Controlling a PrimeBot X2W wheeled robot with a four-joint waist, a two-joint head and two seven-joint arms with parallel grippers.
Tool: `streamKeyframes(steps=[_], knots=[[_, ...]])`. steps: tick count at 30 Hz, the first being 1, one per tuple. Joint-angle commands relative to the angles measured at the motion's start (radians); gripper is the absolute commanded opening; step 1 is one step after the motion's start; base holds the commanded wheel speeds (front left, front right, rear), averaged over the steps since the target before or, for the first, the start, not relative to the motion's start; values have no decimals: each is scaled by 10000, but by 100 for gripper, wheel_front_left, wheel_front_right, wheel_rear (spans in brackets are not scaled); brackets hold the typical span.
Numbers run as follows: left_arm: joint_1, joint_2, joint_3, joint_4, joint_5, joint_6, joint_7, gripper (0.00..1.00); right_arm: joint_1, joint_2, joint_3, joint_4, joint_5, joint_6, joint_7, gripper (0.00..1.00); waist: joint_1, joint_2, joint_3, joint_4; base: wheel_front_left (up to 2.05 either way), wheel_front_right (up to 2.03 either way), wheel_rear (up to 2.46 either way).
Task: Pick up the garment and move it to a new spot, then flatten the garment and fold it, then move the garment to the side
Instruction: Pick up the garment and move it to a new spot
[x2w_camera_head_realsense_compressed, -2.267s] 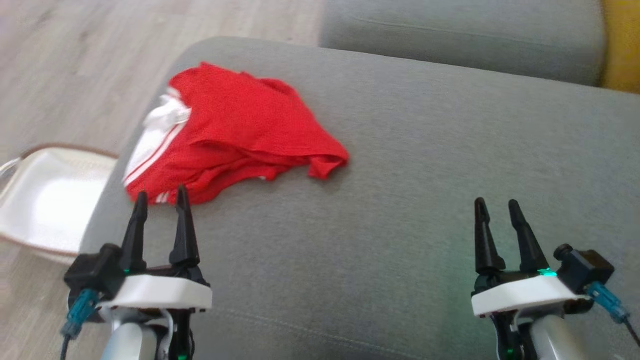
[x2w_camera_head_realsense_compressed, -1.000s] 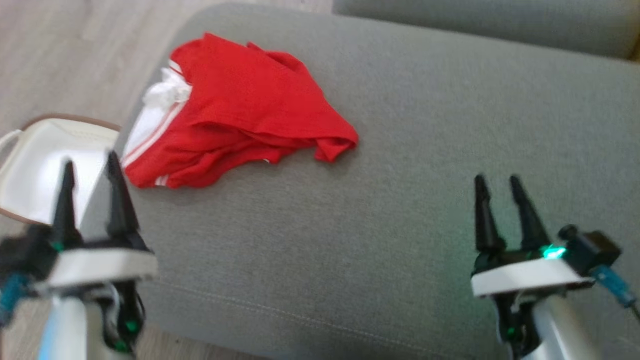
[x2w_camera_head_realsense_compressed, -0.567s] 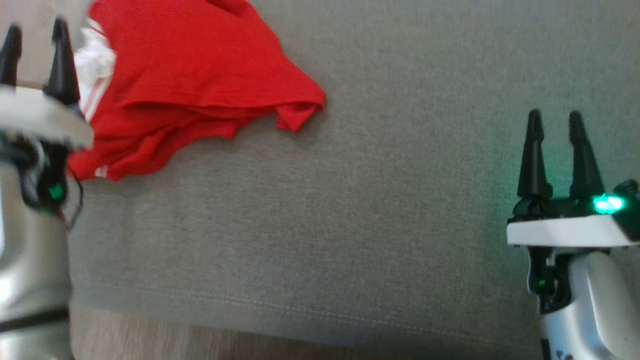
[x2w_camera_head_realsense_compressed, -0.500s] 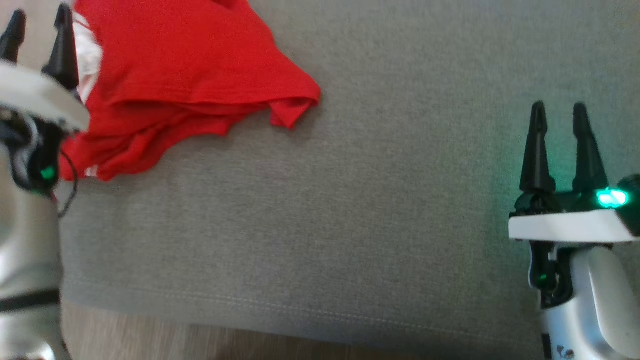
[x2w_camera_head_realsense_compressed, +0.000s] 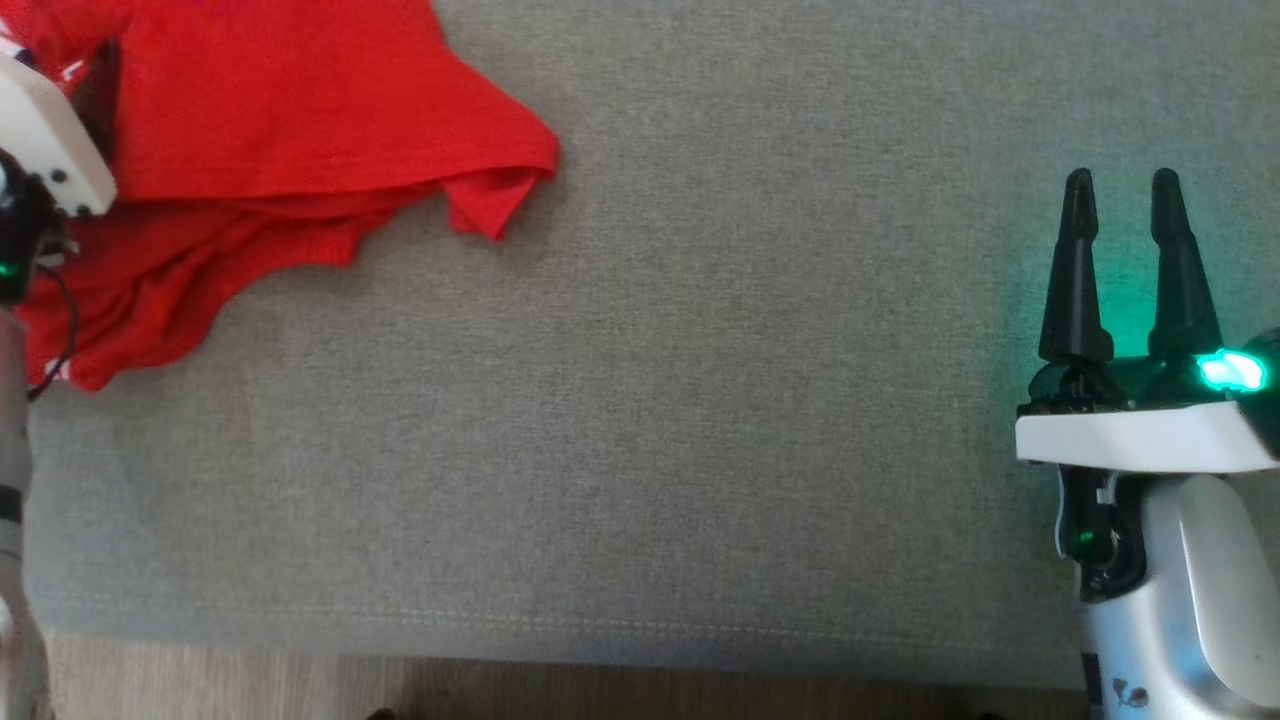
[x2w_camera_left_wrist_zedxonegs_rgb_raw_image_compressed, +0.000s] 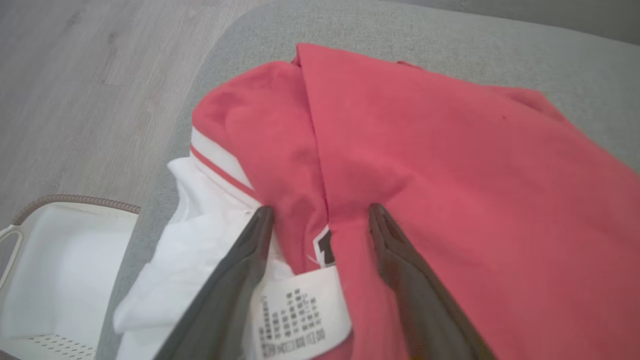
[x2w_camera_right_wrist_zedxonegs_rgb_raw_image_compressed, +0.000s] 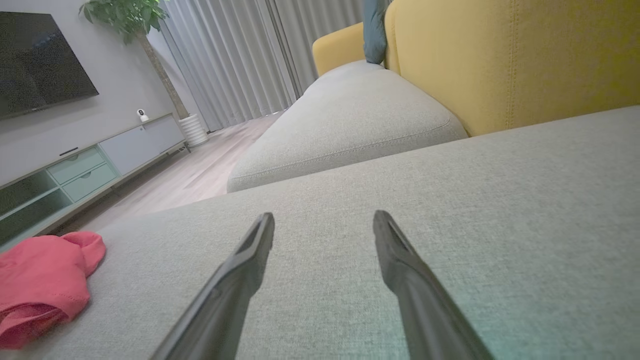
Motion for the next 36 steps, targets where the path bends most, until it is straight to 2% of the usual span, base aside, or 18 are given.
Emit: streamKeyframes(steps=[1,3,4,5,15,23,28,36], knots=[[-451,711,93,22,-201,-57,-12,100,-183,-47,286,-382,7,77,-79,100,-1,0,119,-109,0,0,0],[-585,749,-39,300,-320,-58,-91,100,-181,-47,292,-396,16,77,-81,100,-1,0,165,-142,0,0,0],[-649,759,-58,451,-390,-58,-144,61,-183,-47,292,-400,21,77,-82,100,-1,0,180,-151,0,0,0],[-713,762,-90,579,-440,-58,-215,0,-185,-47,292,-400,22,77,-83,100,-1,0,187,-155,0,0,0],[-1125,732,-306,948,-1057,-58,-1678,0,-207,-47,311,-218,99,77,-89,100,-1,0,-262,16,0,0,0],[-1461,687,-429,-110,-1623,-59,-3671,0,-58,-47,409,122,377,77,-93,100,-1,0,-1278,168,0,0,0],[-1472,788,-484,-808,-1636,-26,-4083,0,60,-47,484,290,720,77,-94,100,-1,0,-1937,172,0,0,0],[-1329,815,-517,-2502,-1546,309,-4242,0,256,-47,591,427,1115,77,-94,100,-1,0,-2736,53,0,0,0]])
